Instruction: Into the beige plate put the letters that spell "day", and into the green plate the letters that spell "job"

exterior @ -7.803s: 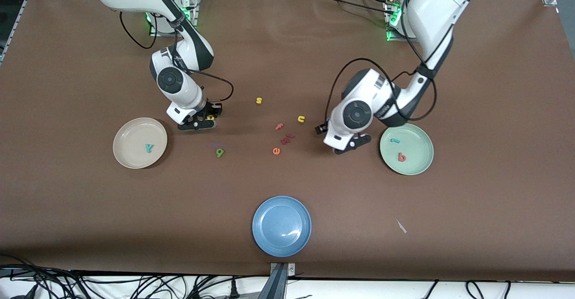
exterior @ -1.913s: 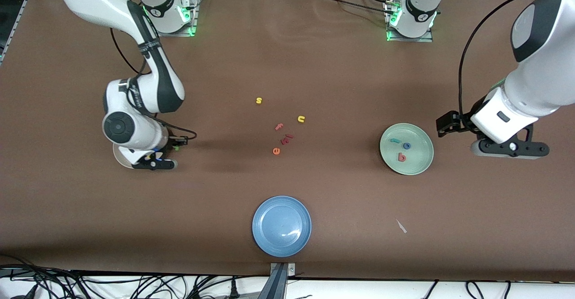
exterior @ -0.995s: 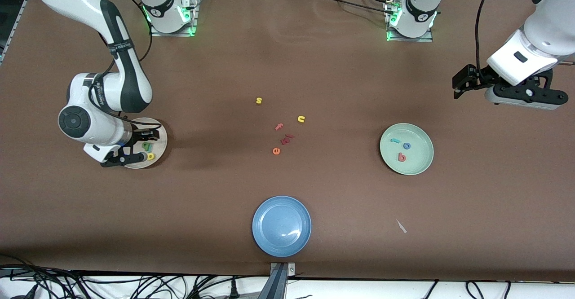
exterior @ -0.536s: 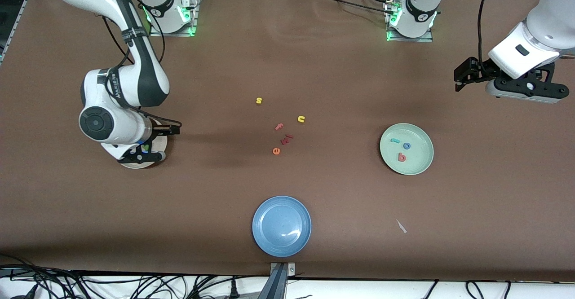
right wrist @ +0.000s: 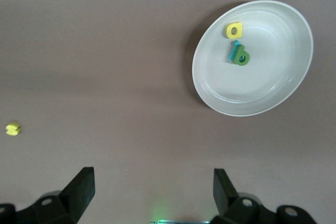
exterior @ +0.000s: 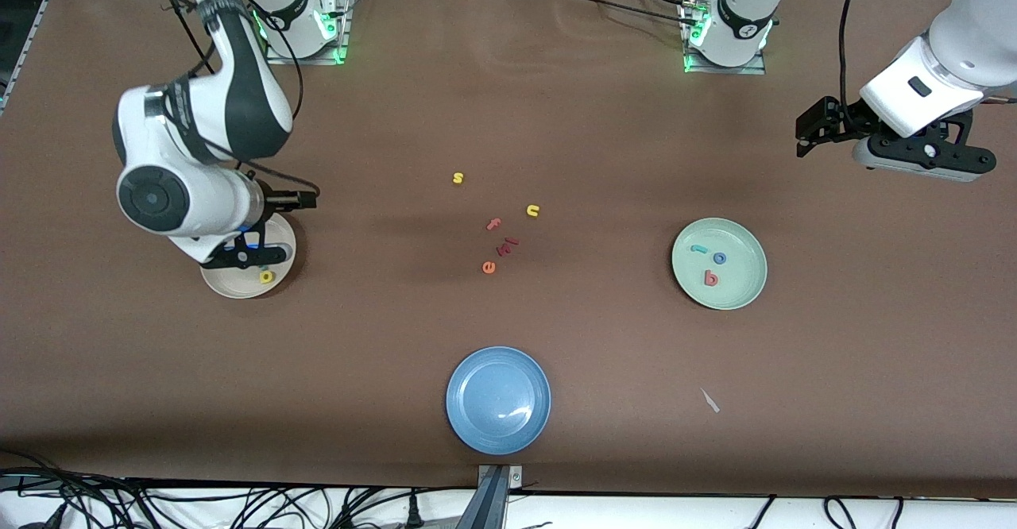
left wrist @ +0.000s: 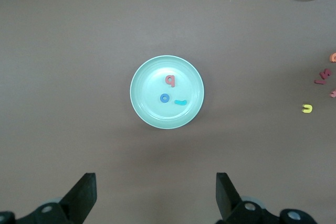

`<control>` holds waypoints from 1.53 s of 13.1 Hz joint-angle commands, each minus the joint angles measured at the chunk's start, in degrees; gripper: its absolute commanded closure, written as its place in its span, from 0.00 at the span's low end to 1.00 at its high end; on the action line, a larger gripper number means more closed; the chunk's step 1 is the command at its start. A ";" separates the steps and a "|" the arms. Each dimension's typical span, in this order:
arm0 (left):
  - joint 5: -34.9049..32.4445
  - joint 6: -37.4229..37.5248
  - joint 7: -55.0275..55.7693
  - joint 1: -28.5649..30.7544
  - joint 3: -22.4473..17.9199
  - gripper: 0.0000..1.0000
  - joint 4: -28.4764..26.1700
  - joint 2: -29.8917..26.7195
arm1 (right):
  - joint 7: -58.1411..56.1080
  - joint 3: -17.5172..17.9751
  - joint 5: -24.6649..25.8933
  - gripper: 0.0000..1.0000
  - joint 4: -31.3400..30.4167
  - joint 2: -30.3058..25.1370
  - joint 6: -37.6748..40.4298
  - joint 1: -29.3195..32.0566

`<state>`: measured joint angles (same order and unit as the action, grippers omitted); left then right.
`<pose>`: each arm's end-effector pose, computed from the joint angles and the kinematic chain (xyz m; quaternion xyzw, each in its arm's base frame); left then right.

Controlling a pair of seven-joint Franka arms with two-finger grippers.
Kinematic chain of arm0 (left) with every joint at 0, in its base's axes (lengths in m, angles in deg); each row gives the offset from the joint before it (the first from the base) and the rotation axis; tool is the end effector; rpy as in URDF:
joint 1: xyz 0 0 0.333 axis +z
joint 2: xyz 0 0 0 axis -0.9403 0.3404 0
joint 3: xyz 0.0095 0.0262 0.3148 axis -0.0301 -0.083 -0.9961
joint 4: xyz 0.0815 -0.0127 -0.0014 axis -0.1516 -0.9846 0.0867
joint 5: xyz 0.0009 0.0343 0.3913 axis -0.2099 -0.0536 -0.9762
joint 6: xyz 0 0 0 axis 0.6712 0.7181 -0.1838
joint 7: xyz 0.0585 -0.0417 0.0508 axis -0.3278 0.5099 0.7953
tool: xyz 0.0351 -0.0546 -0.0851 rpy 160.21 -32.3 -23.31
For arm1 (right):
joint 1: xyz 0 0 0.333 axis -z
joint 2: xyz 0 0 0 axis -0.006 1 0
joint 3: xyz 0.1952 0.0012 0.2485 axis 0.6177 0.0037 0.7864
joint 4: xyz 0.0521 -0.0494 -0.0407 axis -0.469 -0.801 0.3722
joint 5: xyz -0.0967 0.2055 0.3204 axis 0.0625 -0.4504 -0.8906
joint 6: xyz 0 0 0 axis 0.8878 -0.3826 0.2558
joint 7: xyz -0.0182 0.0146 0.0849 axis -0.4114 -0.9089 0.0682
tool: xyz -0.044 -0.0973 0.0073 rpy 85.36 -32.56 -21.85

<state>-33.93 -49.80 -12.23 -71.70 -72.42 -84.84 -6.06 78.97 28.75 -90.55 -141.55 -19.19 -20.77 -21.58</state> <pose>0.5450 -0.0788 0.5936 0.9962 -0.0850 -0.0165 0.0025 0.5933 0.1550 0.4082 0.9832 0.0562 -0.1683 0.0423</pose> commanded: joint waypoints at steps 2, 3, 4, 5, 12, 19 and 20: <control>1.52 1.09 -1.72 0.10 -0.14 0.00 0.52 -0.41 | 0.63 8.28 4.47 0.00 -6.72 -12.96 0.51 7.23; 1.52 1.09 -1.81 0.10 -0.14 0.00 0.52 -0.33 | 0.20 9.34 4.47 0.00 -6.73 -15.51 0.69 8.81; 1.52 1.09 -1.72 0.10 -0.14 0.00 0.52 -0.33 | 0.02 9.44 4.21 0.00 -6.73 -17.62 1.65 9.96; 1.52 1.09 -1.72 0.10 -0.14 0.00 0.52 -0.33 | -0.16 9.44 3.77 0.00 -6.38 -18.95 2.88 11.36; 1.52 1.44 -1.72 0.10 -0.14 0.00 0.52 -0.42 | -2.62 5.85 3.77 0.00 -2.78 -20.98 6.41 14.45; 1.52 1.53 -1.72 0.10 -0.14 0.00 0.52 -0.42 | -2.36 5.04 2.72 0.00 -2.51 -20.98 4.31 15.77; 1.52 1.53 -1.72 0.10 -0.14 0.00 0.52 -0.42 | -2.88 5.04 1.76 0.00 -2.60 -20.98 2.90 15.77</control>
<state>-33.92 -49.27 -12.33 -71.72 -72.41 -84.82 -6.06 77.11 33.41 -87.22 -144.21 -39.96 -16.21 -6.36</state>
